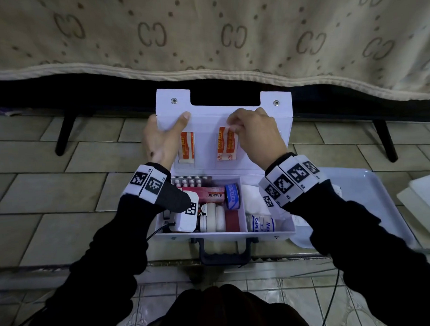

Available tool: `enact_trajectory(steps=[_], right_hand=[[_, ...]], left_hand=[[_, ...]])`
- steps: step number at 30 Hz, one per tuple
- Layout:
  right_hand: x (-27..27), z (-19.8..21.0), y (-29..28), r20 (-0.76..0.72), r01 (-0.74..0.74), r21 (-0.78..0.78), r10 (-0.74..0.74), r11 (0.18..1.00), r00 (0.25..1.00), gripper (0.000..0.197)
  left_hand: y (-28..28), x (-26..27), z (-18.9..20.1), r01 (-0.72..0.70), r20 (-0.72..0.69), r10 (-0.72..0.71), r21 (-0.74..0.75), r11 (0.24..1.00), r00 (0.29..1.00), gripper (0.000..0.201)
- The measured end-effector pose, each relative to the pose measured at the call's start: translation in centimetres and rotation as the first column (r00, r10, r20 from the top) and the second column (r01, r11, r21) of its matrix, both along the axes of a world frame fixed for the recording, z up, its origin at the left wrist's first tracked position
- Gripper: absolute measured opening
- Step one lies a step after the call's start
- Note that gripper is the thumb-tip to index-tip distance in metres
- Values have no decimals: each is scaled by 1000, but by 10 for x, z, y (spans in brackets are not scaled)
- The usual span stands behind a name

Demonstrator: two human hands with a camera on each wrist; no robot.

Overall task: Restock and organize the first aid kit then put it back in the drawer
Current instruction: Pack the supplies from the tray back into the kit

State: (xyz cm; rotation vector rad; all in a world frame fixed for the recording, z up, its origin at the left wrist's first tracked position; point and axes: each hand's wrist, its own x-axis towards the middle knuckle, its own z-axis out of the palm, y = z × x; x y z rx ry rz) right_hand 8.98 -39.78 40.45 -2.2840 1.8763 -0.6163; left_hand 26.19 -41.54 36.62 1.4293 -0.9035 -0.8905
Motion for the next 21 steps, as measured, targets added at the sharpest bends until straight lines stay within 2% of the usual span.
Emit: enact_trajectory(steps=[4,10,17,21], right_hand=[[-2,0,1,-68,-30,-23,29,999,997,20],[5,-4,5,-175,12,-29,-17,999,984,26],[9,-7,11,-142,52,-33,-56,998,988,30],[10,0,11,-207,64,27,-57,998,977,23]], left_hand=[[0,0,-1,5,15,-5,-3,1000,1000,33],[-1,-1,-2,-5,13,5,-16,1000,1000,31],[0,-1,-1,-5,8,5,-19,1000,1000,30],[0,-1,0,-8,6,8,-22,1000,1000,30]])
